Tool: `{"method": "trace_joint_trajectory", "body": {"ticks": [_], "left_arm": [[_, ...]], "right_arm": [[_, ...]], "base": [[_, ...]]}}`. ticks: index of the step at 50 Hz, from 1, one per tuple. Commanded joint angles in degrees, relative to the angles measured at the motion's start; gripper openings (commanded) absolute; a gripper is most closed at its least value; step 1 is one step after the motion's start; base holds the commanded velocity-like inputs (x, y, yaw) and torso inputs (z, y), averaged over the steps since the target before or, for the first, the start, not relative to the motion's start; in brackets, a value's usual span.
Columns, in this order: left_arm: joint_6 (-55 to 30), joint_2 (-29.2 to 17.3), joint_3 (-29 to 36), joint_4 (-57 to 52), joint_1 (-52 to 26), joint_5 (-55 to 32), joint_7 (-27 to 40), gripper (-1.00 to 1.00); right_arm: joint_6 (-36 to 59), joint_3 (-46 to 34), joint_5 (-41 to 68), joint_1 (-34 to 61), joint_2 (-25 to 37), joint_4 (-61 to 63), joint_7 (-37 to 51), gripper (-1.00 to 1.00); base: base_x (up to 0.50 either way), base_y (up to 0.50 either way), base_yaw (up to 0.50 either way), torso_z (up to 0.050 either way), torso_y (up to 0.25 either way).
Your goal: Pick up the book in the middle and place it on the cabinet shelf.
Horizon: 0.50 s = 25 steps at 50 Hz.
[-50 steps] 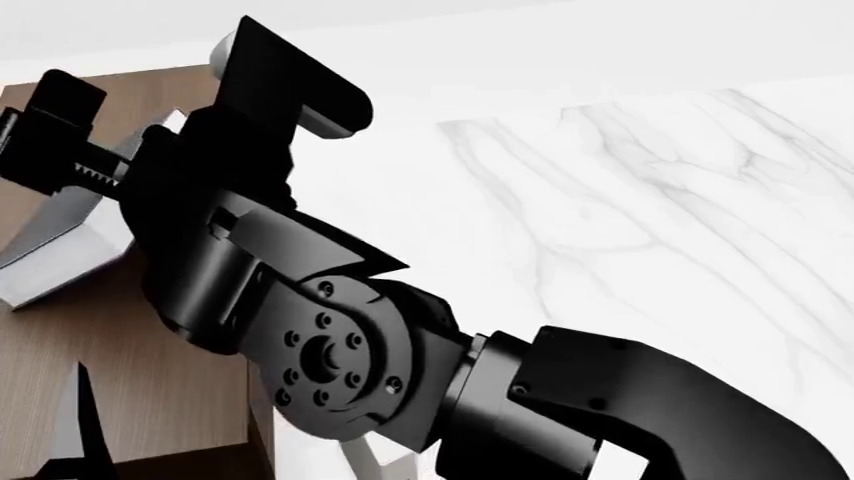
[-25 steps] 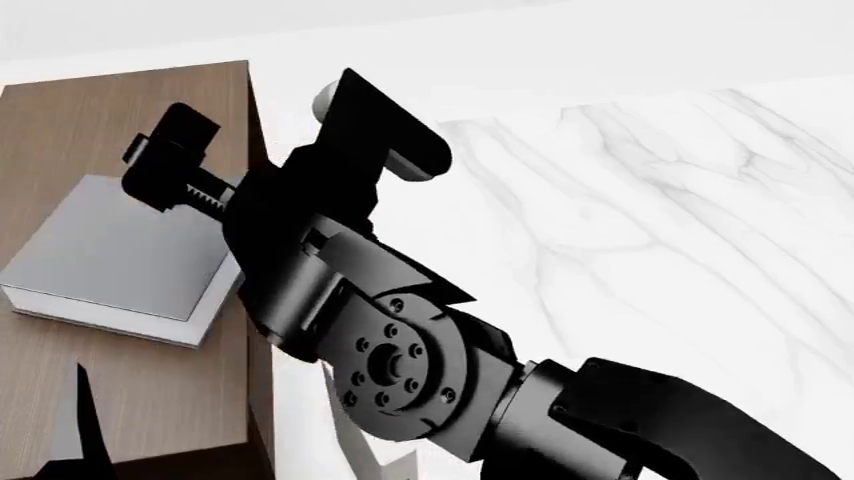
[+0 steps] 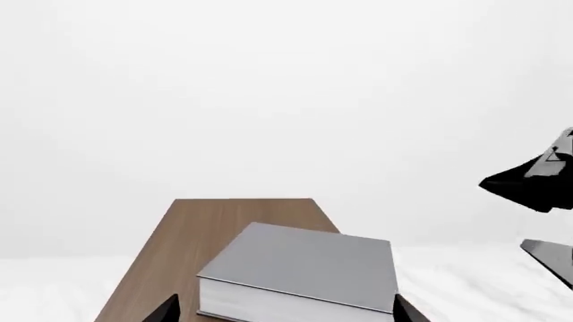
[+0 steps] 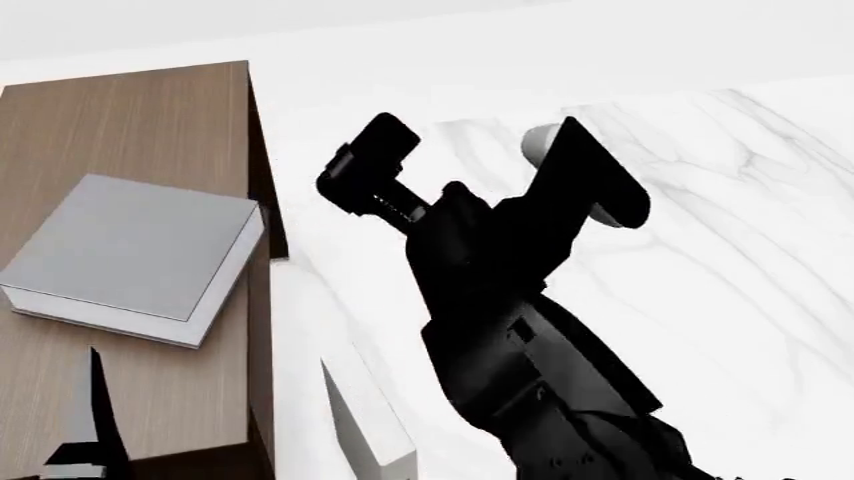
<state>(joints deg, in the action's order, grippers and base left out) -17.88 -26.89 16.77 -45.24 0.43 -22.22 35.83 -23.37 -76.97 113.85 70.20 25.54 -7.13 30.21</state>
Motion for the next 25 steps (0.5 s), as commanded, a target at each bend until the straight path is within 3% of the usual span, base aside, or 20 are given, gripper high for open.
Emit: {"method": "trace_joint_trajectory", "body": {"ticks": [1, 4, 5, 11, 18, 25], "left_arm": [[-5.8, -2.6, -5.1, -8.1, -11.2, -2.9, -1.4, 1.00], [-11.9, -4.4, -7.3, -11.6, -19.1, -6.7, -0.3, 1.00], [-17.1, -5.7, -7.8, -13.7, -25.7, -9.8, 0.6, 1.00], [-32.3, -7.9, -7.3, -13.9, -53.1, -24.5, 7.6, 1.00], [-31.9, -6.7, -4.5, -4.5, -64.4, -21.8, 3.2, 1.00], [-26.5, -6.8, 0.5, 11.0, -73.9, -12.9, -4.4, 1.00]], "right_arm": [[-10.5, 0.6, -38.1, 1.6, 20.0, 22.5, 14.6, 1.00], [-6.0, 1.3, -50.6, 6.5, 25.7, 28.7, 22.5, 1.00], [-2.7, 2.3, -54.4, 10.0, 29.0, 32.9, 25.7, 1.00], [6.9, 8.1, -52.4, 23.6, 37.4, 41.6, 29.4, 1.00], [11.0, 10.2, -48.3, 29.2, 38.0, 35.3, 24.5, 1.00], [15.9, 10.0, -47.7, 32.7, 35.7, 26.4, 20.1, 1.00]], "base": [[0.00, 0.00, 0.00, 0.000, 0.000], [0.00, 0.00, 0.00, 0.000, 0.000], [0.00, 0.00, 0.00, 0.000, 0.000], [0.00, 0.00, 0.00, 0.000, 0.000], [0.00, 0.00, 0.00, 0.000, 0.000], [0.00, 0.00, 0.00, 0.000, 0.000]]}}
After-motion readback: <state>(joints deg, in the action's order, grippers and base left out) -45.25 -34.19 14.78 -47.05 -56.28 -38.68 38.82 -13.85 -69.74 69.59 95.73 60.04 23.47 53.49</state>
